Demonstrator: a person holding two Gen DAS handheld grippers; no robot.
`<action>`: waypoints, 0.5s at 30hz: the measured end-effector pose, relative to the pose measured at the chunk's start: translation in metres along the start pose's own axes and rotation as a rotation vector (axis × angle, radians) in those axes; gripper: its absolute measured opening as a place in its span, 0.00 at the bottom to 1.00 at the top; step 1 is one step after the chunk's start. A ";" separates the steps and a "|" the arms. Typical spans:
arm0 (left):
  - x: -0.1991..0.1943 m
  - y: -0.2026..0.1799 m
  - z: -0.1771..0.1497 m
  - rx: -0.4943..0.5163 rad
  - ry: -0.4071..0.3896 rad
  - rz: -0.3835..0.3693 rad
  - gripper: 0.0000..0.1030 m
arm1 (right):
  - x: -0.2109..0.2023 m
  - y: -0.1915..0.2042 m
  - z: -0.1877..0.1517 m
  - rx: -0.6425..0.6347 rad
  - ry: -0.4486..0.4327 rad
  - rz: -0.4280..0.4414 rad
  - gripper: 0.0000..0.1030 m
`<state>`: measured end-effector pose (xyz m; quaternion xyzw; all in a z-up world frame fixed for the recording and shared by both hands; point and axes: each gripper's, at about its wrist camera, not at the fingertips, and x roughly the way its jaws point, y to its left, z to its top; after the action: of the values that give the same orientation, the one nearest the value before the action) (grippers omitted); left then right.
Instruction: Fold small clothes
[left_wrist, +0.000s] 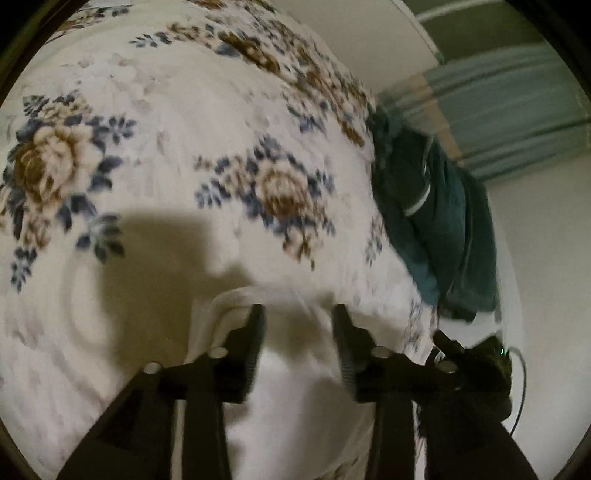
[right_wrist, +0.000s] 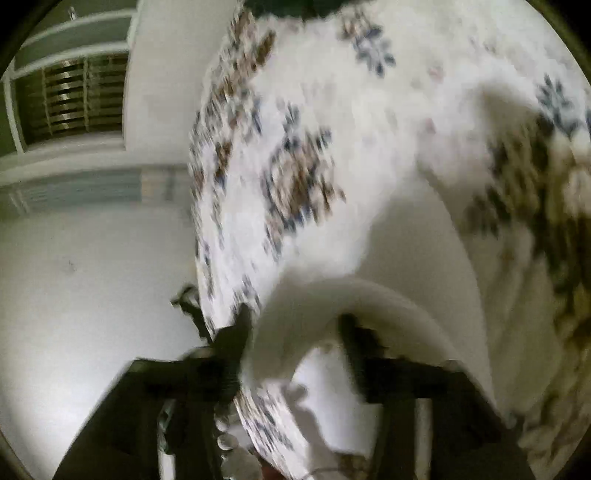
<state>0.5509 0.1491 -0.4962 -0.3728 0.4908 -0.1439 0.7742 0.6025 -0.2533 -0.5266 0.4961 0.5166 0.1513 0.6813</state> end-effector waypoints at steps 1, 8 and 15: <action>-0.003 0.002 0.001 -0.004 -0.012 -0.004 0.54 | -0.007 -0.001 0.002 0.003 -0.016 0.017 0.63; 0.020 0.015 -0.014 0.157 0.034 0.196 0.58 | -0.034 -0.040 -0.023 -0.103 -0.014 -0.236 0.65; 0.084 -0.011 -0.018 0.396 0.095 0.369 0.52 | 0.005 -0.046 -0.006 -0.250 0.009 -0.320 0.32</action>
<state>0.5770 0.0847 -0.5477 -0.1110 0.5483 -0.1109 0.8214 0.5855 -0.2681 -0.5675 0.3184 0.5692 0.1064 0.7506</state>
